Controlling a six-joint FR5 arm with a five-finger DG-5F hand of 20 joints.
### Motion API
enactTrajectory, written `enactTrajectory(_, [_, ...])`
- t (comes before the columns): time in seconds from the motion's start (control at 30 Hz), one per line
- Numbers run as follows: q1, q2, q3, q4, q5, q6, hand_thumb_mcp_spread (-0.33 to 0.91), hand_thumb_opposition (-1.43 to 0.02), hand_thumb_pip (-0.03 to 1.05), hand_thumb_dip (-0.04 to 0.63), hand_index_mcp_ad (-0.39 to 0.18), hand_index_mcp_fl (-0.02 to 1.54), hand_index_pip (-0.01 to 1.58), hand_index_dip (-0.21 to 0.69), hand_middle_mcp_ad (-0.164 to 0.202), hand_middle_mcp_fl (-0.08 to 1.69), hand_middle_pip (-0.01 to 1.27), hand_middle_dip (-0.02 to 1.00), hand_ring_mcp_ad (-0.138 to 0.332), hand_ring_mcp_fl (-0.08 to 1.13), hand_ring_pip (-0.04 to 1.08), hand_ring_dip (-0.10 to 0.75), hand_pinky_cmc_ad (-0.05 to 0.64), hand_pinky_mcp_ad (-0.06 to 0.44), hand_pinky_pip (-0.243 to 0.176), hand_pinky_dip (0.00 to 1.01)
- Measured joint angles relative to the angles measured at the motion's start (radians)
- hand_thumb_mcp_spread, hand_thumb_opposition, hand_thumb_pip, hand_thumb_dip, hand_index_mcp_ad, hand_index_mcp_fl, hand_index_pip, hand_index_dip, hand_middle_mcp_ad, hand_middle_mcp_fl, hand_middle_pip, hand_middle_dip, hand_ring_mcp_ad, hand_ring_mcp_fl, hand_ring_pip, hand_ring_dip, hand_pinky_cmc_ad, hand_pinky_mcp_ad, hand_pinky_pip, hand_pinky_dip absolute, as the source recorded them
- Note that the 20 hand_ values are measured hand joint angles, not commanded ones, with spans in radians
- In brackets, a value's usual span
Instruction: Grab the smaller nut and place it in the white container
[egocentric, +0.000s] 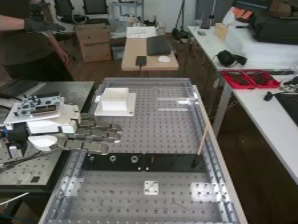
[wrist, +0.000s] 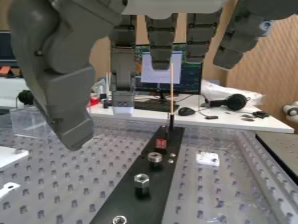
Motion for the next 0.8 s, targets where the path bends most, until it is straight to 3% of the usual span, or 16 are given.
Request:
enactTrajectory(0.2, [0.0,-0.014,-0.001,0.014,-0.009,-0.008,0.42,-0.82,0.56,0.206,-0.094,0.19,1.25,0.065,0.08,0.09,0.14,0.14,0.161,0.0,0.09,0.024,0.312,0.215,-0.093,0.19])
enactTrajectory(0.3, [0.001,-0.018,-0.007,0.021,-0.016,-0.014,0.42,-0.82,0.56,0.206,-0.103,0.19,1.28,0.075,0.08,0.1,0.14,0.14,0.162,0.0,0.09,0.024,0.316,0.227,-0.075,0.2])
enactTrajectory(0.8, [0.013,-0.034,-0.03,0.078,-0.01,0.032,0.42,-0.83,0.56,0.206,-0.105,0.16,1.31,0.084,0.075,0.12,0.14,0.16,0.145,0.0,0.1,0.031,0.316,0.23,-0.063,0.19])
